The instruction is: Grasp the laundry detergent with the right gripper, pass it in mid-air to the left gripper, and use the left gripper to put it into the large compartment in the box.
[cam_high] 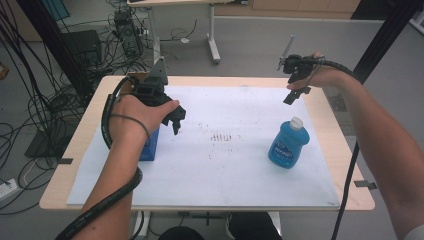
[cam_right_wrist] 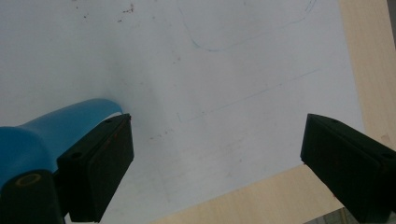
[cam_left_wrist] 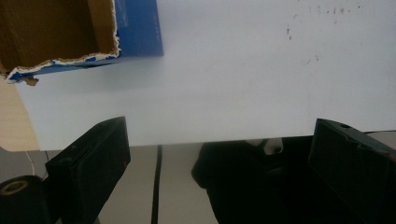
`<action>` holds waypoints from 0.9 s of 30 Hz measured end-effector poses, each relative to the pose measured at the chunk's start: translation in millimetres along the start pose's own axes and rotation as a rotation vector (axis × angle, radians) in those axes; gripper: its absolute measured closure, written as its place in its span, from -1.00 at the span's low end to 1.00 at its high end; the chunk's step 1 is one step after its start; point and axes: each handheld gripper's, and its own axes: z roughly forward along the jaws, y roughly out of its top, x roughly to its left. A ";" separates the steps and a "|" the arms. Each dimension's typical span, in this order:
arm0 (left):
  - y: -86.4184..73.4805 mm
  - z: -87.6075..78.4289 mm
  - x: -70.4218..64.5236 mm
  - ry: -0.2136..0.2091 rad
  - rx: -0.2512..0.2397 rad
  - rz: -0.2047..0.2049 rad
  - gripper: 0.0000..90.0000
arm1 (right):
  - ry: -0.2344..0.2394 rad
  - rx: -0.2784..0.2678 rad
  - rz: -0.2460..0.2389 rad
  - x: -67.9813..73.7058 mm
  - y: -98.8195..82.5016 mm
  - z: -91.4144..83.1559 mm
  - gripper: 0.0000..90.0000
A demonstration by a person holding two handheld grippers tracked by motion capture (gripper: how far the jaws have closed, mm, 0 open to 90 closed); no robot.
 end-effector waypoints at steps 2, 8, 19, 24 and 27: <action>-0.2 -0.2 0.0 0.000 -0.002 0.000 -0.87 | -0.002 0.003 -0.003 -0.2 -0.1 -1.2 -0.78; -1.0 -0.3 -0.3 -0.001 -0.004 -0.001 -0.87 | -0.006 -0.003 -0.007 0.1 0.1 -4.2 -0.78; -1.0 -0.3 -0.6 0.000 -0.004 0.000 -0.87 | -0.008 -0.014 0.002 0.1 -6.0 -13.6 -0.78; -0.5 -1.3 -1.8 0.000 -0.004 0.003 -0.87 | -0.012 -0.015 0.010 0.7 -14.2 -18.7 -0.78; 0.5 -1.8 -3.5 0.001 -0.005 0.004 -0.87 | -0.014 -0.013 0.008 2.8 -22.3 -24.0 -0.78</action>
